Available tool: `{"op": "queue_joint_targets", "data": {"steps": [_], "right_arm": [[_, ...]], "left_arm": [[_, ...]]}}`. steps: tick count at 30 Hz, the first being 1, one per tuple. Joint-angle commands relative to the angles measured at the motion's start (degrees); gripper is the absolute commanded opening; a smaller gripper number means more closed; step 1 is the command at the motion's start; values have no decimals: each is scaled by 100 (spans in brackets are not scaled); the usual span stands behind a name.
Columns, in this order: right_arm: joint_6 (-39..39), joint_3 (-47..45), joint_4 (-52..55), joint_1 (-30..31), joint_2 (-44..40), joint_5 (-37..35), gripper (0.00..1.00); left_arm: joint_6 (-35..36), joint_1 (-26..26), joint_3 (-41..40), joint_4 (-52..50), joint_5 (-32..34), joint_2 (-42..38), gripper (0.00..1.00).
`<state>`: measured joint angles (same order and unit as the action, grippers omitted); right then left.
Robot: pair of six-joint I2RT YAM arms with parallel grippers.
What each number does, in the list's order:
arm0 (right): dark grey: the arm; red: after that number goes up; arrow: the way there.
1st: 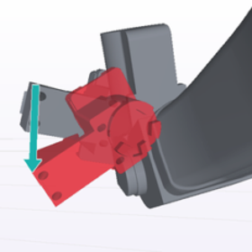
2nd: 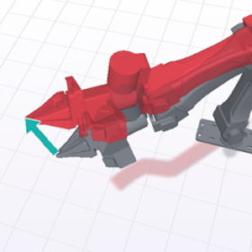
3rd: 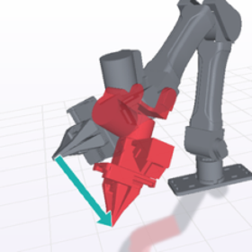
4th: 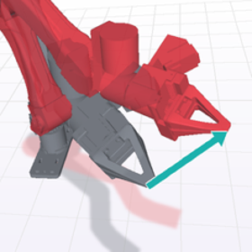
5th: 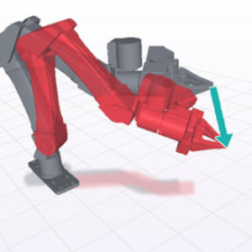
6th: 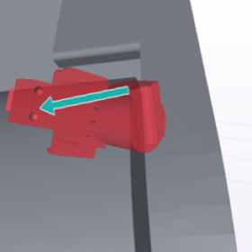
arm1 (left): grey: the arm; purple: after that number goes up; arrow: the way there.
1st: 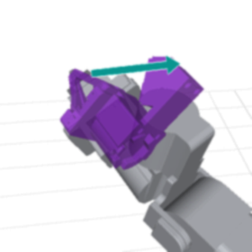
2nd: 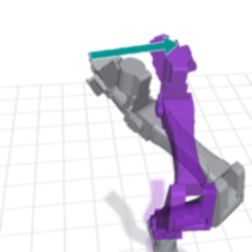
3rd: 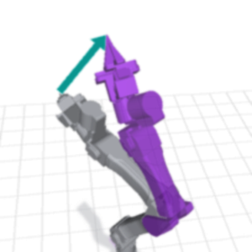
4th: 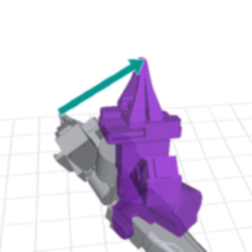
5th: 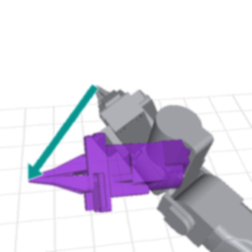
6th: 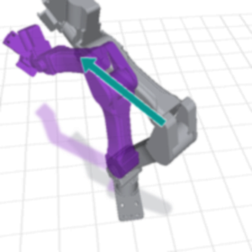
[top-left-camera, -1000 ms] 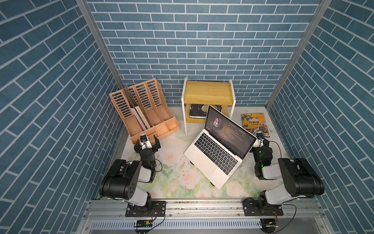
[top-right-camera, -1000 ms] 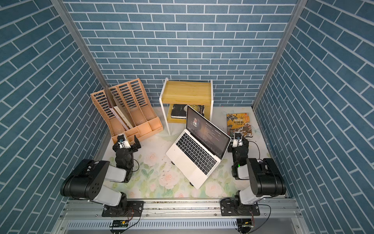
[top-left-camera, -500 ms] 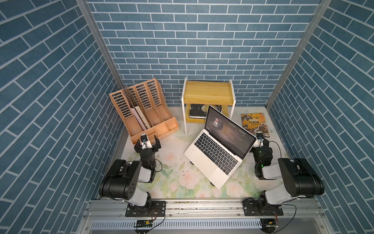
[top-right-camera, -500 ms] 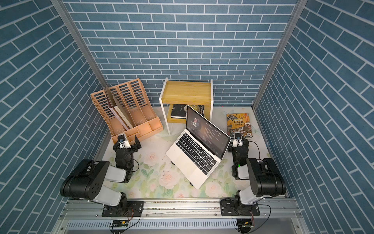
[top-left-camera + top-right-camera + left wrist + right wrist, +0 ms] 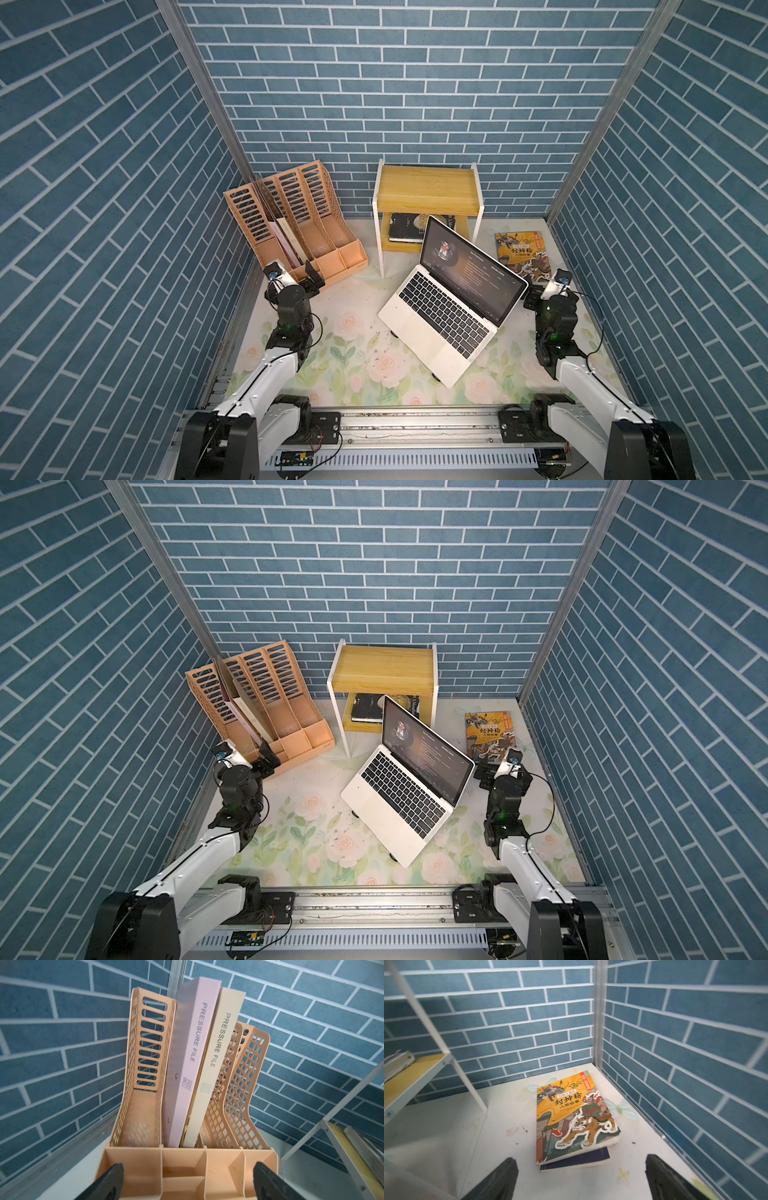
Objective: Close the laptop lid and set it aside
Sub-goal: Close the lid of the laptop.
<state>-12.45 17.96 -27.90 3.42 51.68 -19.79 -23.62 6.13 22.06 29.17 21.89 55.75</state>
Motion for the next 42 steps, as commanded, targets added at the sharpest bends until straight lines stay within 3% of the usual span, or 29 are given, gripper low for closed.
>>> {"op": "queue_joint_targets", "data": {"steps": [1,5,10,13,18,21,25,28,31,35,39,42], "right_arm": [[-823,631,2094,-41,-488,-307,100],[-474,1385,3078,-39,-884,780,100],[-953,2167,3901,-43,-1043,130,100],[-1112,2827,4279,-43,-941,166,100],[-1115,4259,4619,-39,-374,1481,100],[-1006,5293,4950,-31,142,2295,99],[-1085,6358,5465,-29,789,3258,85],[-1326,6953,5800,21,1200,3859,68],[-1408,7250,5966,276,1514,4080,57],[-1247,7579,6437,774,1861,3678,47],[-1031,8207,7341,1327,2393,3007,42],[-901,8659,7884,1565,2740,2723,31]], "left_arm": [[-829,-23,52,-1380,-224,-554,100],[-1053,-31,-393,-1415,-640,-1488,99],[-1310,-33,-951,-1148,-1205,-2552,100],[-1273,-33,-954,-1358,-1711,-2871,100],[-1296,-33,-760,-1945,-2463,-2928,100],[-1611,-26,-811,-1783,-3131,-2766,100],[-2166,142,-980,-1103,-3942,-2428,100],[-2227,681,-945,-969,-3793,-2183,100],[-2116,1510,-937,-765,-3122,-1961,100],[-2224,2379,-986,-336,-2527,-1416,100],[-2596,2841,-1234,404,-2368,-966,100],[-2684,3180,-1147,372,-2135,-709,100]]}}
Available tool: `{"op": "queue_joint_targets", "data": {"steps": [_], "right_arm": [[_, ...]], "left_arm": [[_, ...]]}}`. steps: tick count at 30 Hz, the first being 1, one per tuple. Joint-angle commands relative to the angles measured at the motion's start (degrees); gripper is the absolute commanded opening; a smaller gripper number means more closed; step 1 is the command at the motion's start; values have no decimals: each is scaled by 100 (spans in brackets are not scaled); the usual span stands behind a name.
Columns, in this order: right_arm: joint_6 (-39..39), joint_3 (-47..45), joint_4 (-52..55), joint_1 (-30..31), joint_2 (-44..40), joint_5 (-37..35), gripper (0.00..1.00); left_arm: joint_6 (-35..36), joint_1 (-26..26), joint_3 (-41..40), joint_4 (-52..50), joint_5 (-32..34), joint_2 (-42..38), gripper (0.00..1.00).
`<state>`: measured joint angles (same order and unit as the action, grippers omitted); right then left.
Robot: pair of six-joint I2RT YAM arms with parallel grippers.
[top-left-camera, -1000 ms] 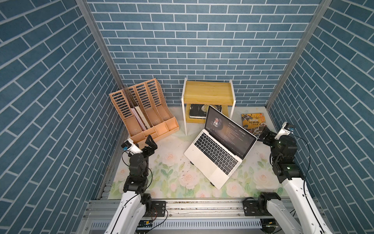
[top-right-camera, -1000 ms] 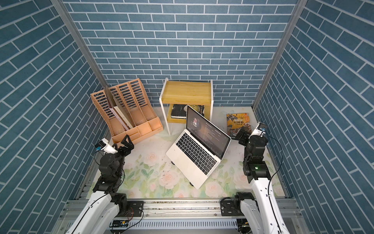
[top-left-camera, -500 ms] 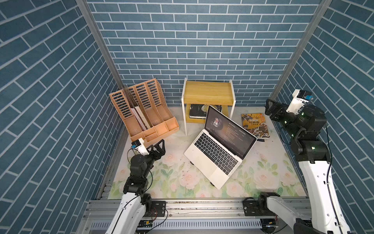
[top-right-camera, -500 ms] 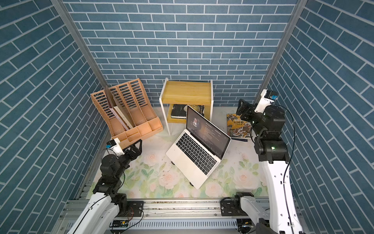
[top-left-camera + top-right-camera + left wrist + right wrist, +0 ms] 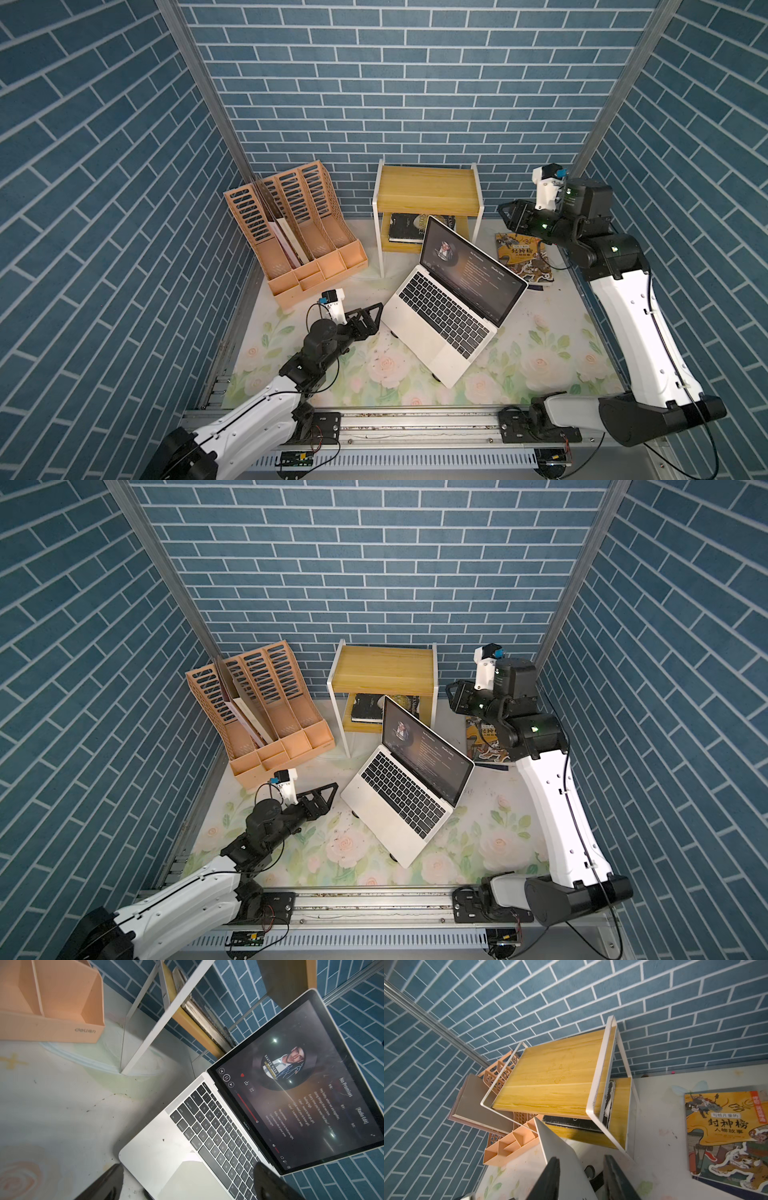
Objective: Close the laptop lid and set it aside
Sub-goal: Close the lid of the laptop.
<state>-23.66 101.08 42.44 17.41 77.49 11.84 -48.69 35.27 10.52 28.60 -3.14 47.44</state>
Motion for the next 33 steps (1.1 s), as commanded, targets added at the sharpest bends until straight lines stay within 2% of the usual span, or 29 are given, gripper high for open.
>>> {"op": "queue_joint_targets", "data": {"steps": [1,5,12,20,26,33], "right_arm": [[260,458,1000,239,256,-550,28],[369,711,1487,479,480,-1023,15],[490,600,1964,696,537,-1491,12],[520,209,2170,994,482,-1440,9],[389,193,2315,1293,431,-1588,8],[195,180,2519,1774,432,-1778,7]], "left_arm": [[-172,371,63,350,464,209,100],[-183,741,236,-1,889,511,100],[-280,1180,485,-67,1173,1117,99],[-451,1485,909,101,1033,2043,100],[-436,1638,1288,-140,1083,2594,100],[-678,1676,1380,-351,1202,2882,100]]}}
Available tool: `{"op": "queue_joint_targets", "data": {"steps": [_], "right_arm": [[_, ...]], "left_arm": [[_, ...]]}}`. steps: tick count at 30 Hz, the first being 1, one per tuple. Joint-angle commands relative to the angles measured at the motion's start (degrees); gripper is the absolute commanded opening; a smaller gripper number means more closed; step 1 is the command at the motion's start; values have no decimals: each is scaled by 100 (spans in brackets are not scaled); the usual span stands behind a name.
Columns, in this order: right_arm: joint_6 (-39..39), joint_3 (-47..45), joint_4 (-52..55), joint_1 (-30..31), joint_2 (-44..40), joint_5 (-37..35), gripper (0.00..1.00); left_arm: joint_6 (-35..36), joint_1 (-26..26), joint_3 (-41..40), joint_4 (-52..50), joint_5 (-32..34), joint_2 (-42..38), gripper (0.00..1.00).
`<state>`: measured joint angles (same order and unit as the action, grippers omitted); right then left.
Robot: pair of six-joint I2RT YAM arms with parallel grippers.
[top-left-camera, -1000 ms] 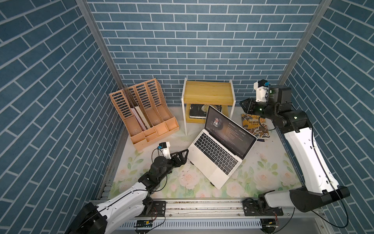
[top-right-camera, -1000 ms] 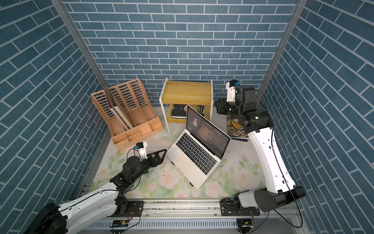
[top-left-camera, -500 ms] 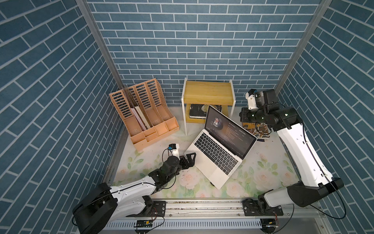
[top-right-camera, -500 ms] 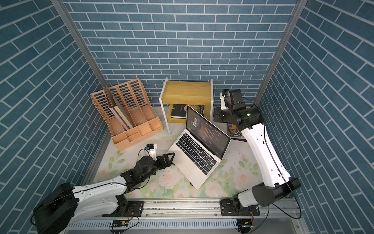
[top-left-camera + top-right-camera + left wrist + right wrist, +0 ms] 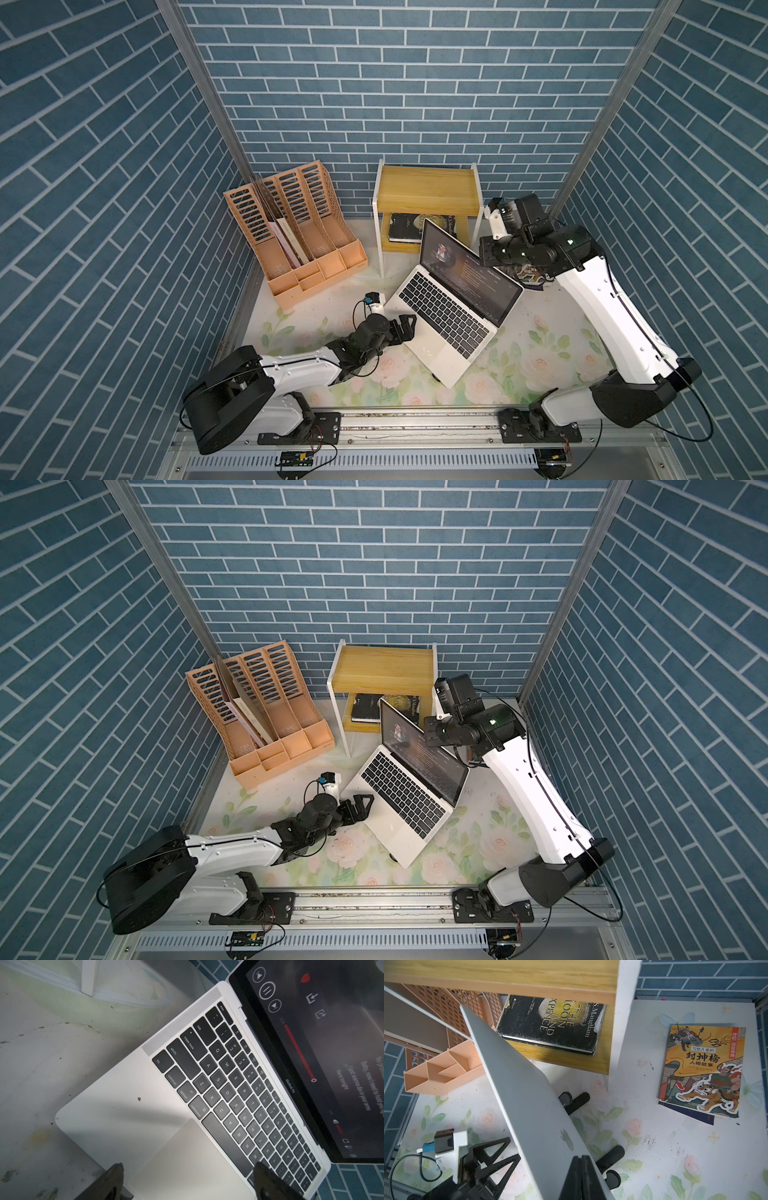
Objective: Close the laptop lid and set it aside
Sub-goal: Close the lid of the laptop.
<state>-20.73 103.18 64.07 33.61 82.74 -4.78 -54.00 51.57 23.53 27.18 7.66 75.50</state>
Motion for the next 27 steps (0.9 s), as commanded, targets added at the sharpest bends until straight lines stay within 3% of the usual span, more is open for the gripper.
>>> {"op": "queue_joint_targets", "data": {"steps": [1,8,17,22,27], "right_arm": [[-131,-34,382,223,-84,-107,7],[-336,-81,516,671,-125,-265,10],[-497,-266,431,1298,-115,-200,18],[-552,-500,61,1463,-221,-16,19],[-546,-952,-507,1540,-384,416,19]], "left_arm": [[-213,46,96,-289,151,86,100],[-295,44,392,-1115,451,53,100],[-506,37,1143,-3383,1921,-405,100],[-1004,37,1380,-4595,2737,-1038,100],[-1227,28,1341,-5029,3008,-2177,100]]}}
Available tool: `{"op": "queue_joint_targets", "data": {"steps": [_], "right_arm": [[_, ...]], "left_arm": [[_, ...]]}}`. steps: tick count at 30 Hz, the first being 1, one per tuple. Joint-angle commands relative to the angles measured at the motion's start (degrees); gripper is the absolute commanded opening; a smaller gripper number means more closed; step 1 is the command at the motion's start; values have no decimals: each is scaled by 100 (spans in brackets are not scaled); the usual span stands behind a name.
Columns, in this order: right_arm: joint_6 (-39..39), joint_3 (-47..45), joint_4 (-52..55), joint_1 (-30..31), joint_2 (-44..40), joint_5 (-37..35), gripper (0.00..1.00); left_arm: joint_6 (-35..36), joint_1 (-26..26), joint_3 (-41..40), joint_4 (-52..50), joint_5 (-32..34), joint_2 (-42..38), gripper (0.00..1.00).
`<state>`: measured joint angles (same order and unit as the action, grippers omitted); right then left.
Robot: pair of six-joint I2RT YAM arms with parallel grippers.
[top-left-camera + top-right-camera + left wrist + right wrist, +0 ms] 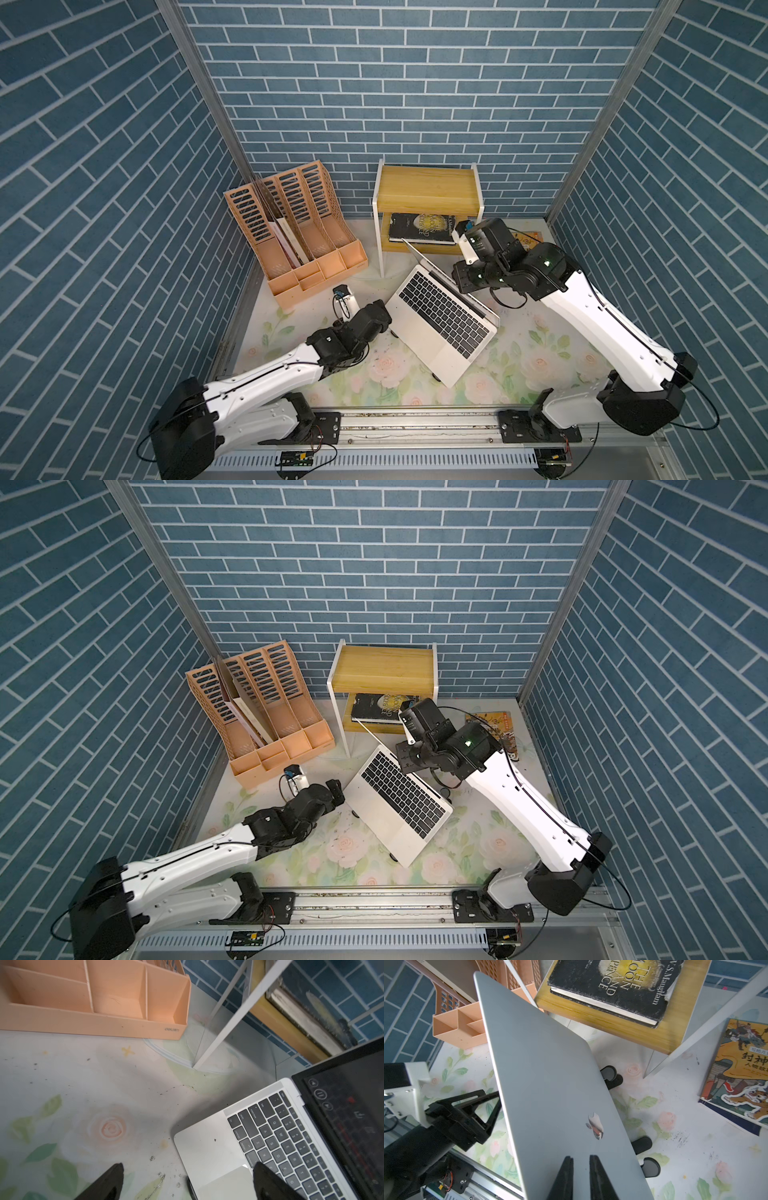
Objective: Close the laptop lid and set it aside
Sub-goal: Close the lid of the laptop.
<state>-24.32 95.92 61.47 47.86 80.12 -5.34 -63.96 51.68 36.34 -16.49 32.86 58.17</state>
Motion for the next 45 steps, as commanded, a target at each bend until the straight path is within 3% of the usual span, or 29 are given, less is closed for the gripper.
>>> {"op": "queue_joint_targets", "data": {"steps": [1,7,10,15,19,27,32,45], "right_arm": [[-192,-331,-348,124,-158,548,19],[-299,-1191,-1374,134,-464,1145,19],[-434,-1877,-2086,130,-673,1488,20],[-680,-2764,-3098,133,-930,1606,20],[-923,-3402,-3820,129,-1087,1554,21],[-1367,-4664,-5133,134,-1174,1194,19],[-1543,-5213,-5387,119,-1149,561,19],[-1699,-5920,-5761,104,-1042,39,16]], "left_arm": [[-222,17,33,-670,513,-709,100],[-29,18,-279,-202,646,-2796,100],[508,18,-552,525,424,-3731,100],[1199,23,-621,1306,-132,-4404,100],[1461,26,-381,1463,-510,-4131,100],[1903,26,406,1760,-1753,-2541,99],[1966,26,781,1409,-1772,-1877,99],[1748,26,850,868,-2361,-741,93]]}}
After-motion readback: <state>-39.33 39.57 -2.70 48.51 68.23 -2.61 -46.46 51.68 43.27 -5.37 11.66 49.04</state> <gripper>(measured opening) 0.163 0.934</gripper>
